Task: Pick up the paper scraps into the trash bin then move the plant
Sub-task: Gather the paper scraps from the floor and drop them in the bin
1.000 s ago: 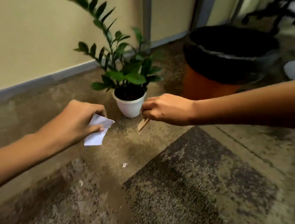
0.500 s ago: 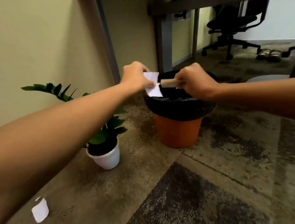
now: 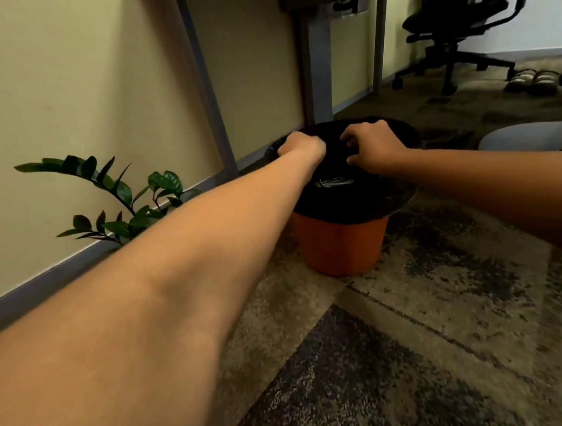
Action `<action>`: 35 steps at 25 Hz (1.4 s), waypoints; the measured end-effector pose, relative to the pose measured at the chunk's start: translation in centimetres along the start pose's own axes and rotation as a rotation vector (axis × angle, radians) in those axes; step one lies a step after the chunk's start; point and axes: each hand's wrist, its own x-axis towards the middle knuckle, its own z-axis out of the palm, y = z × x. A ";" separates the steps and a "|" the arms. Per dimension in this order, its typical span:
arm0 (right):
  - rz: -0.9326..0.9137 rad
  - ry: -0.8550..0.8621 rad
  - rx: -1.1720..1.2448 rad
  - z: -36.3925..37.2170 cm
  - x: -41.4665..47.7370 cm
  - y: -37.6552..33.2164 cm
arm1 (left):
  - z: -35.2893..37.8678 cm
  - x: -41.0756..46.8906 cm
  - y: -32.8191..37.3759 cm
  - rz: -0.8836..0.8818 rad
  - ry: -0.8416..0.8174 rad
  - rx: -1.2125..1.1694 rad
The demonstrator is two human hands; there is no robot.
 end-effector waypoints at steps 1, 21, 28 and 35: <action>-0.012 0.025 0.017 0.1 -0.1 0.1 | -0.3 -0.2 -0.3 0.000 0.022 0.009; -1.222 -0.350 -0.037 11.0 -17.9 -17.4 | -19.7 -20.8 -24.6 0.244 -0.044 0.343; -1.019 -0.659 0.054 21.8 -23.4 -20.2 | -23.1 -20.5 -37.6 -0.143 -0.088 0.508; -0.814 -0.729 0.161 27.7 -26.1 -22.7 | -23.9 -18.3 -47.0 -0.331 -0.176 0.672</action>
